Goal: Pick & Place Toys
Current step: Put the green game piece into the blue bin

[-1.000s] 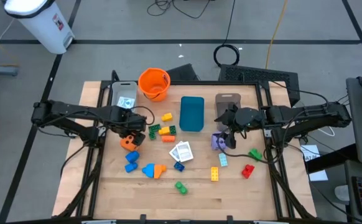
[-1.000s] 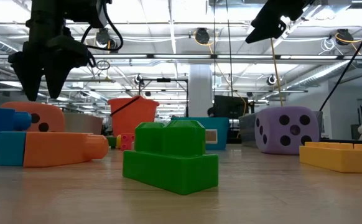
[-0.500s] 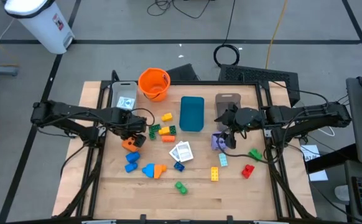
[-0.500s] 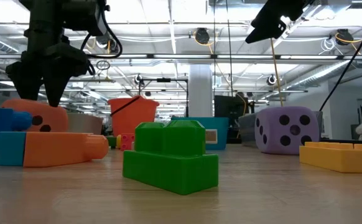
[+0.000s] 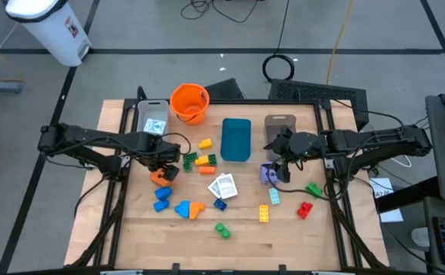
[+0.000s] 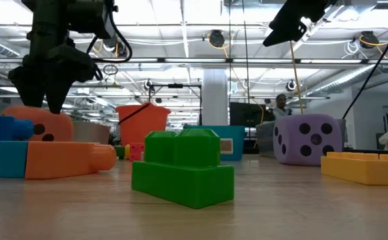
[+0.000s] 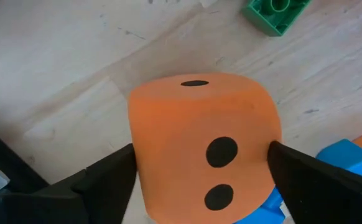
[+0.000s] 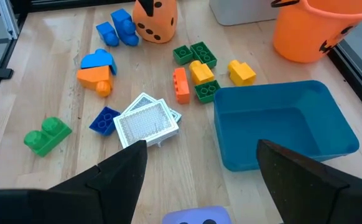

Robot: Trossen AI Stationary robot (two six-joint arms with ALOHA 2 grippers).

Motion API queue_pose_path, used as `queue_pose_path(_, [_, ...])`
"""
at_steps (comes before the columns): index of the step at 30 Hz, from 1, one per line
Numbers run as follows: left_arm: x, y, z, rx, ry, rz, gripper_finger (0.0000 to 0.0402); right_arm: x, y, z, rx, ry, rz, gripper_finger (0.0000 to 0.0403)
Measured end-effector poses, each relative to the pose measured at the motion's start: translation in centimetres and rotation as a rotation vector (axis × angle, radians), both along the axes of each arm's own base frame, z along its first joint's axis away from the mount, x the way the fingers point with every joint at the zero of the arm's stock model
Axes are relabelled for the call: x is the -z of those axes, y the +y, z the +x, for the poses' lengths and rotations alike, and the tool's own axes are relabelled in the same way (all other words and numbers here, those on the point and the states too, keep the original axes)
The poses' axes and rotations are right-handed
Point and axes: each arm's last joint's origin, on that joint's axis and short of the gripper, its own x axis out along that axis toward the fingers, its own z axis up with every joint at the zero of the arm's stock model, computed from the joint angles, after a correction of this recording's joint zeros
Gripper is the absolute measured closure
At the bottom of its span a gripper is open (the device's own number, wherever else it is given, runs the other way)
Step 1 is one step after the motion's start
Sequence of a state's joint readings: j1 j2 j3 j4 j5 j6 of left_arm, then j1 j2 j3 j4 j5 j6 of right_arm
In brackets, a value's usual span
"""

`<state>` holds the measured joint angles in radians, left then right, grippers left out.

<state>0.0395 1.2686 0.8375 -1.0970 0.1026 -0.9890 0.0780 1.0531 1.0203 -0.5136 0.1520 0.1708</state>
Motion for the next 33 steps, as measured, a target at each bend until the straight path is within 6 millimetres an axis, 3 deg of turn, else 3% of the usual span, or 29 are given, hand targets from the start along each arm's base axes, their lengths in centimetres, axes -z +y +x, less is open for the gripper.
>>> queue_pose_path(7, [0.0, 0.0, 0.0, 0.022, -0.003, -0.013, 0.0139, 0.0, 0.0, 0.0, 0.0, 0.0, 0.0, 0.0108])
queue_pose_path(12, [0.0, 0.0, 0.1, 0.022, -0.014, -0.018, 0.0156, 0.0, 0.0, 0.0, 0.0, 0.0, 0.0, 0.0108])
queue_pose_path(24, [0.0, 0.8, 0.4, -0.016, -0.046, 0.0, 0.0093, -0.4, 0.0, 0.0, -0.033, -0.033, -0.044, 0.0108])
queue_pose_path(33, [-1.0, 1.9, -0.3, -0.005, -0.09, 0.033, 0.0063, -2.9, 0.0, -0.2, -0.063, -0.086, -0.099, 0.0108])
